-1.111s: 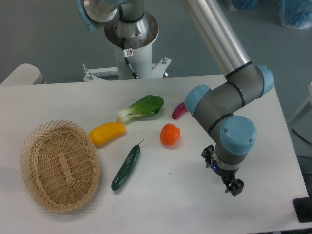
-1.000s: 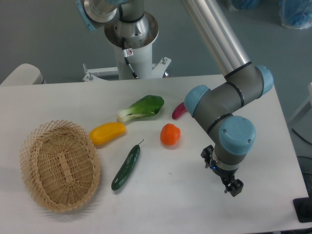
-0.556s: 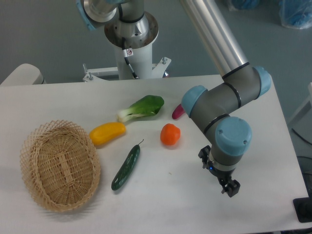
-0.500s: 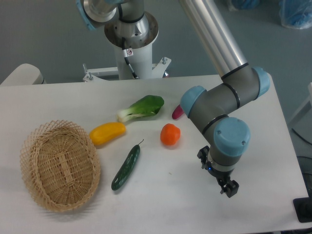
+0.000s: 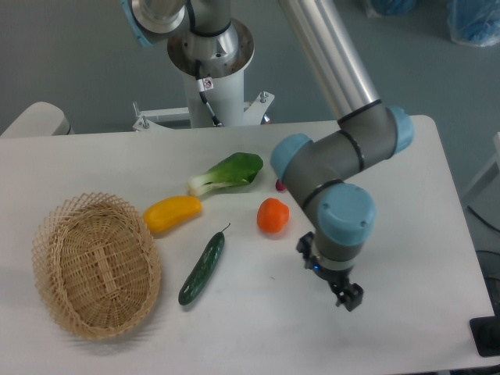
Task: Pick up the cucumber from the table
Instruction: 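Move the gripper over toward the dark green cucumber, then lower the gripper onto the cucumber and close it around it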
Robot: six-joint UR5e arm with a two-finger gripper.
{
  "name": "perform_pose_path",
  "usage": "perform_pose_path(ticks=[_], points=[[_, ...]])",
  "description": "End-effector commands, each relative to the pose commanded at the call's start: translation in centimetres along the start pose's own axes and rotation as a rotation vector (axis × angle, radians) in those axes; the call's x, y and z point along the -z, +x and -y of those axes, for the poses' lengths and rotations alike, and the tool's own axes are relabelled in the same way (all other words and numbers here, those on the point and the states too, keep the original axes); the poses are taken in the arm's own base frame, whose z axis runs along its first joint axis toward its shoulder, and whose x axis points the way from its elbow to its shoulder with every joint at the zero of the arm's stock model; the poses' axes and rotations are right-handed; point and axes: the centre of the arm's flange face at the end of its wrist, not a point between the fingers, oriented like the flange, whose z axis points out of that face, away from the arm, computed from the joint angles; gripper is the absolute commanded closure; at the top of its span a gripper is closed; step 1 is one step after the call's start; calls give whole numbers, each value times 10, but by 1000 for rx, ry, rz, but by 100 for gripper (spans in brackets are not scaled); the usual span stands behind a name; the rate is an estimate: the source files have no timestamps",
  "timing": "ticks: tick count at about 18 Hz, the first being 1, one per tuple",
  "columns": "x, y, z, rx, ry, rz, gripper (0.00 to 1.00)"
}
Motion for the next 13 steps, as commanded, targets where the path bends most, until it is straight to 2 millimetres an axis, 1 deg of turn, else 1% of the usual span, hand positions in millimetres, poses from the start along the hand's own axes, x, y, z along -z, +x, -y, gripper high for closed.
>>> perform_pose_path(ticks=[1,3,5,6,8,9,11,12,13], points=[[1,10,9,14,1,-5,0],[-5,37,30,63,-6,-28,0],[-13,65,59,112,-14,-45,0],[-15,76,70,128,-20,-49,0],[-15,91,81,148,-26,-53,0],[-17,99,82,154,-27,-63,0],[-16,107,80,168,-28,-69,0],[-17,113,82,171,-29,-73,0],[-18,119,90,171,-25,-67,0]])
